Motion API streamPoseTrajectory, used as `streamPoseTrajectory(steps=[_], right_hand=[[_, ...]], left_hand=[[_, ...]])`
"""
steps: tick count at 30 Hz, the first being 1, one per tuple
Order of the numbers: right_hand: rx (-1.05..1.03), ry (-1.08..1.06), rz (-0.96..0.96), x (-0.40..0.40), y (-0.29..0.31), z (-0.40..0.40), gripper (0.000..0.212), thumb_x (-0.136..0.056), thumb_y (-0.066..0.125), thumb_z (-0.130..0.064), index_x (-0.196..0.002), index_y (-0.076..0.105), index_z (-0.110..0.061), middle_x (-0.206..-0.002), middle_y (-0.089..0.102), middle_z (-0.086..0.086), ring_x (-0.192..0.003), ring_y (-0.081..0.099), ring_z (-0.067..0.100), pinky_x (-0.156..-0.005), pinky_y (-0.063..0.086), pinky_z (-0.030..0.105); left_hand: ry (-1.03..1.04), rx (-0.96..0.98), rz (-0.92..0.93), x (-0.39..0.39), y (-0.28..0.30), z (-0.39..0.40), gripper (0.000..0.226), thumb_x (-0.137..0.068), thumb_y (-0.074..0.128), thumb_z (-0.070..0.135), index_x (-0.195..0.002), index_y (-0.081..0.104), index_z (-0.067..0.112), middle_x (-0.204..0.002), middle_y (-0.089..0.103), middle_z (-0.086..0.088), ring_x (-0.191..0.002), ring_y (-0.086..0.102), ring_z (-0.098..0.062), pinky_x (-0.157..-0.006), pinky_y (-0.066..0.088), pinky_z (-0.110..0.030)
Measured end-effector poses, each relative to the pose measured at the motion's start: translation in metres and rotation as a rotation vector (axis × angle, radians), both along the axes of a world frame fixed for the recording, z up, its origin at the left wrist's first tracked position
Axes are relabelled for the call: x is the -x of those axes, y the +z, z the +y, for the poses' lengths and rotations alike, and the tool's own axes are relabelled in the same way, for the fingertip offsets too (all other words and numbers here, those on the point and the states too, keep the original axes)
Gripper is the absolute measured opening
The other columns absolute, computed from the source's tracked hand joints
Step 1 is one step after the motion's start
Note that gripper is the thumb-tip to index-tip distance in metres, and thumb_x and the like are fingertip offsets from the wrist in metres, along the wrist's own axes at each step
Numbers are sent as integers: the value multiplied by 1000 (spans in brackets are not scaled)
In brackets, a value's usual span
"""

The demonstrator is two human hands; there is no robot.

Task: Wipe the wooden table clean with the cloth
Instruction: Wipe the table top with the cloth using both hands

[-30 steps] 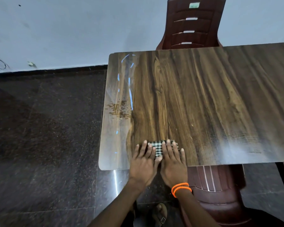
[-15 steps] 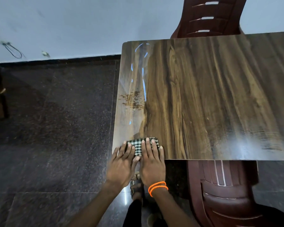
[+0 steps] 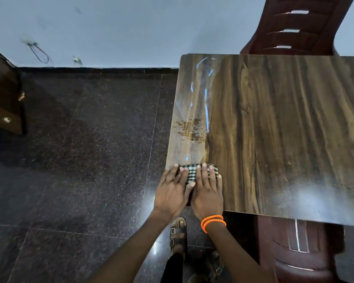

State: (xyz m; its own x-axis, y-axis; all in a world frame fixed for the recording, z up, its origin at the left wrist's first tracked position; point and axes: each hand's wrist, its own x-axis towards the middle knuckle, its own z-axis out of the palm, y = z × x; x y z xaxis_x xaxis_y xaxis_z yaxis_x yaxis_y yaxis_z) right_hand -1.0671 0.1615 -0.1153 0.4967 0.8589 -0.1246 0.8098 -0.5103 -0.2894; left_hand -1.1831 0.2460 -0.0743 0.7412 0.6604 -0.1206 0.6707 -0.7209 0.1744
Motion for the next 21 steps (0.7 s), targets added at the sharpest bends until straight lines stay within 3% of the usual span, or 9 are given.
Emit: streamPoseTrajectory(steps=[4, 8, 13, 17, 21], right_hand=[[-1, 95, 26, 37, 8, 7, 69, -95, 34, -29, -161, 22, -16, -170, 16, 5, -157, 6, 25, -124, 15, 52], [-22, 185, 40, 68, 9, -17, 74, -92, 46, -27, -161, 21, -19, -170, 15, 2, -157, 7, 25, -121, 22, 53], [2, 161, 40, 65, 11, -51, 83, -85, 62, -27, -160, 26, -19, -169, 20, 0, -156, 16, 22, -120, 21, 52], [-38, 48, 3, 33, 9, -62, 66, -95, 39, -35, -158, 32, -16, -167, 25, -1, -153, 24, 20, -119, 28, 54], [-32, -2, -27, -9, 5, -37, 63, -99, 29, -33, -158, 31, -13, -167, 26, 3, -154, 22, 22, -122, 24, 53]], left_hand=[[-18, -13, 55, 52, -8, 7, 60, -109, 22, 50, -146, 53, 13, -152, 53, -4, -153, 26, -23, -123, 22, -45], [14, 5, 80, 88, -8, -23, 66, -109, 20, 54, -144, 55, 10, -150, 54, -5, -153, 26, -24, -120, 27, -46], [1, 29, 97, 77, -3, -53, 62, -107, 35, 51, -143, 56, 6, -153, 51, -6, -154, 25, -22, -119, 23, -45], [-31, 74, 80, 31, 0, -61, 68, -108, 29, 53, -141, 56, 1, -150, 53, -12, -152, 28, -23, -120, 20, -44], [-40, 50, 58, -19, 0, -41, 67, -109, 28, 49, -145, 50, -3, -152, 49, -19, -151, 31, -28, -121, 17, -45]])
